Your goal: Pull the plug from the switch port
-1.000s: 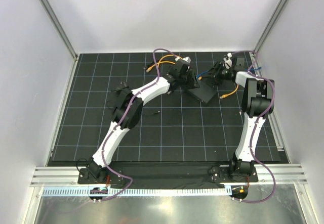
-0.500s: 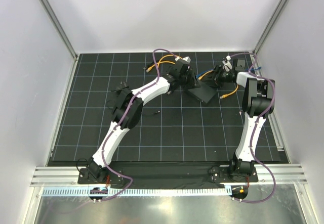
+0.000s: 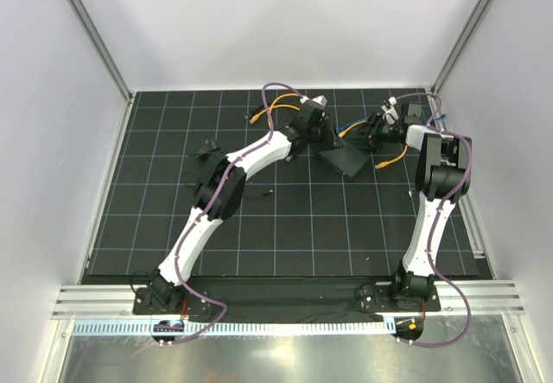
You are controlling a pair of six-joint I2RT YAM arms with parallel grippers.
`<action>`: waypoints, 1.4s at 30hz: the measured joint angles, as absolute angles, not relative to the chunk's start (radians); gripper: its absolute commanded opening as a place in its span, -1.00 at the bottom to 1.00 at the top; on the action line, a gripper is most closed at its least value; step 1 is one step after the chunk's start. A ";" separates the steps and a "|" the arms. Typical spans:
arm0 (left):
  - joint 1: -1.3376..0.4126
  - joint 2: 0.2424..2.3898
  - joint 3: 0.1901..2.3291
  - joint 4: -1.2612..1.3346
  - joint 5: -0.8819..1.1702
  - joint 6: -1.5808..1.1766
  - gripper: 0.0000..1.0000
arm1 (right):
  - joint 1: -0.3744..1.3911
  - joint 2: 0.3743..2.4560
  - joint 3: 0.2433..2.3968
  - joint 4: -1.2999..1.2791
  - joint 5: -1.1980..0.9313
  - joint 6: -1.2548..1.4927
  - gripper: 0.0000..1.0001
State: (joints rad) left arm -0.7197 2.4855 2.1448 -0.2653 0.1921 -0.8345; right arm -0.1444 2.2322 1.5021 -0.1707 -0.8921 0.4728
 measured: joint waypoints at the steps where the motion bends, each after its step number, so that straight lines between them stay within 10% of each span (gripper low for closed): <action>1: -0.720 2.488 2.145 -0.266 0.192 -0.834 -0.27 | -0.144 2.232 1.496 -0.162 -0.889 0.476 -0.07; 42: -0.720 2.535 2.160 -0.266 0.192 -0.863 -0.41 | -0.139 2.225 1.400 0.212 -0.884 0.784 -0.18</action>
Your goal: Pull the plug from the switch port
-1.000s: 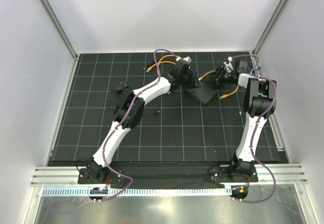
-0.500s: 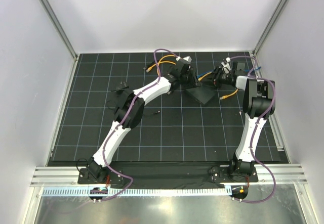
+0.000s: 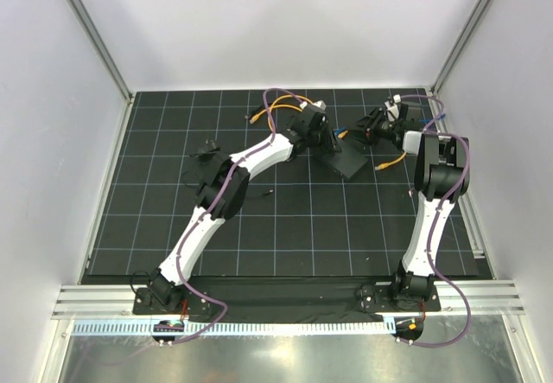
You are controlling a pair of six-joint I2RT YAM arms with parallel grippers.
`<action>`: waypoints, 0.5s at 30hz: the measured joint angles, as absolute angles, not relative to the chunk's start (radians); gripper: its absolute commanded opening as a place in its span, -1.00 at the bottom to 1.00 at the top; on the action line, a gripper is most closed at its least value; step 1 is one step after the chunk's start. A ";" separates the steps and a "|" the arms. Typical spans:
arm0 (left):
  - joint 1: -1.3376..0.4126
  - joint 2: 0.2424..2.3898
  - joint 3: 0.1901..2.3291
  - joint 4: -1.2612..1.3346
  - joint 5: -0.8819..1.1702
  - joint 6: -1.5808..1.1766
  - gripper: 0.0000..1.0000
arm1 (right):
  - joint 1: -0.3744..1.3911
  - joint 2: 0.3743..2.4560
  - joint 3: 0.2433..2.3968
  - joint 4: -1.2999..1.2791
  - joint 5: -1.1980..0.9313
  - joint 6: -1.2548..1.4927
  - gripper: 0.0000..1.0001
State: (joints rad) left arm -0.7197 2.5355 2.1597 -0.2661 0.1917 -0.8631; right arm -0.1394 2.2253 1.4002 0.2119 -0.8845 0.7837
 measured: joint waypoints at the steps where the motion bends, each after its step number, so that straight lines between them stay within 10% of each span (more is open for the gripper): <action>1: -0.720 2.537 2.160 -0.266 0.192 -0.865 -0.42 | -0.139 2.233 1.412 0.202 -0.882 0.783 -0.19; 15: -0.720 2.537 2.160 -0.270 0.187 -0.883 -0.46 | -0.137 2.307 1.467 0.078 -0.870 0.756 -0.19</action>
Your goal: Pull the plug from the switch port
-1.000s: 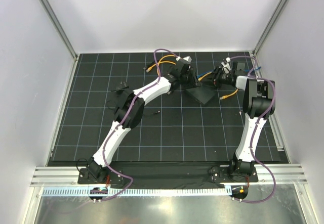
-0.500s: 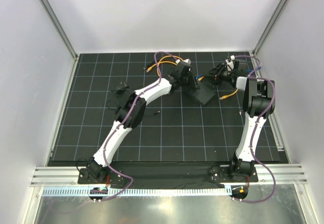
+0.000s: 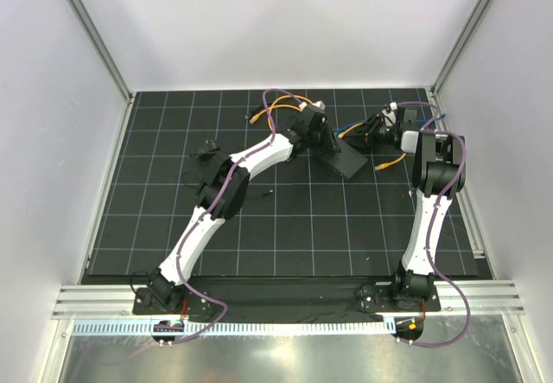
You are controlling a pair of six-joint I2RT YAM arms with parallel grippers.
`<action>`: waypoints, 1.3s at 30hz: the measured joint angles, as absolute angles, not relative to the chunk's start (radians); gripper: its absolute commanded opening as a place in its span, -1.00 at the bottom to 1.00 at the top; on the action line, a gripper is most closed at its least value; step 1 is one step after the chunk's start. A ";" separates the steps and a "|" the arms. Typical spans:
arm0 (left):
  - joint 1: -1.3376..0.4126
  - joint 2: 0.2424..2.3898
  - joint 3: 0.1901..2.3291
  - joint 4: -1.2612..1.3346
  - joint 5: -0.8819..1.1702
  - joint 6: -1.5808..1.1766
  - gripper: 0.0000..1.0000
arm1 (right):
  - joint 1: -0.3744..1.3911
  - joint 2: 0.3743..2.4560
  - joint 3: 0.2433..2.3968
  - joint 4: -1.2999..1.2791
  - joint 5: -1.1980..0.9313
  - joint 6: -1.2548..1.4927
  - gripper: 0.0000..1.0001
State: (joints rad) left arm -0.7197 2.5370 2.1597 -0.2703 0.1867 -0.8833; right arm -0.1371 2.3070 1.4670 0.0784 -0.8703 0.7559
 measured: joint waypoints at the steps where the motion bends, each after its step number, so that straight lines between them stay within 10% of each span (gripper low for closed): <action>1: -0.720 2.537 2.160 -0.270 0.187 -0.883 -0.46 | -0.136 2.308 1.472 0.076 -0.870 0.756 -0.18; 26: -0.720 2.537 2.160 -0.273 0.187 -0.889 -0.47 | -0.100 2.370 1.553 0.056 -0.904 0.746 -0.35; 39: -0.720 2.537 2.159 -0.273 0.188 -0.892 -0.48 | -0.100 2.383 1.584 -0.001 -0.897 0.730 -0.94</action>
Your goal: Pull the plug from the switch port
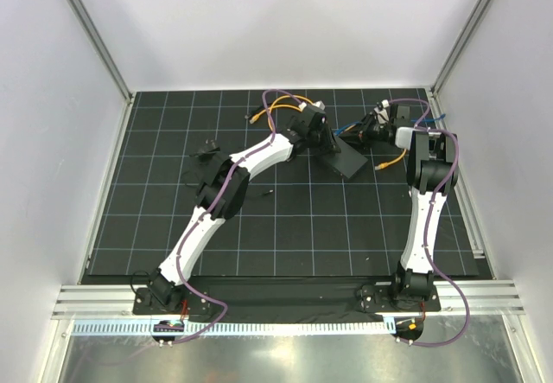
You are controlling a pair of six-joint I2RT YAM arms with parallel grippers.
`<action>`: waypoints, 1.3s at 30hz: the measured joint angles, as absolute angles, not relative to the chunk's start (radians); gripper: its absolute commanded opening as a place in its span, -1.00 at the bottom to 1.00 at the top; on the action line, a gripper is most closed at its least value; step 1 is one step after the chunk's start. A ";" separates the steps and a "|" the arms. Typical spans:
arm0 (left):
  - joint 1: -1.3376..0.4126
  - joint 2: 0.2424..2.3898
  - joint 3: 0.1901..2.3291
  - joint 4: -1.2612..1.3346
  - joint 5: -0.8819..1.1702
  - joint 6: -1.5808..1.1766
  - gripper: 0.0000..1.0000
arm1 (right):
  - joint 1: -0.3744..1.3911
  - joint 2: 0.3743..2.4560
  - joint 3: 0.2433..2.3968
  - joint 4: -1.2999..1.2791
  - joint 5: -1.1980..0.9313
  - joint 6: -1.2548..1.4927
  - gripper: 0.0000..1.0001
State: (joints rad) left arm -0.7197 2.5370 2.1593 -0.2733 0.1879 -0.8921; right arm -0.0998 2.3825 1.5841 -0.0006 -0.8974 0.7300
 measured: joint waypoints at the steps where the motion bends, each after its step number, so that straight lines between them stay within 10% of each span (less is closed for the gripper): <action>1: -0.720 2.537 2.159 -0.273 0.188 -0.893 -0.48 | -0.100 2.383 1.584 -0.002 -0.896 0.731 -0.97; 39: -0.720 2.533 2.151 -0.280 0.158 -0.939 -0.49 | -0.120 2.350 1.377 0.430 -0.723 1.069 -0.97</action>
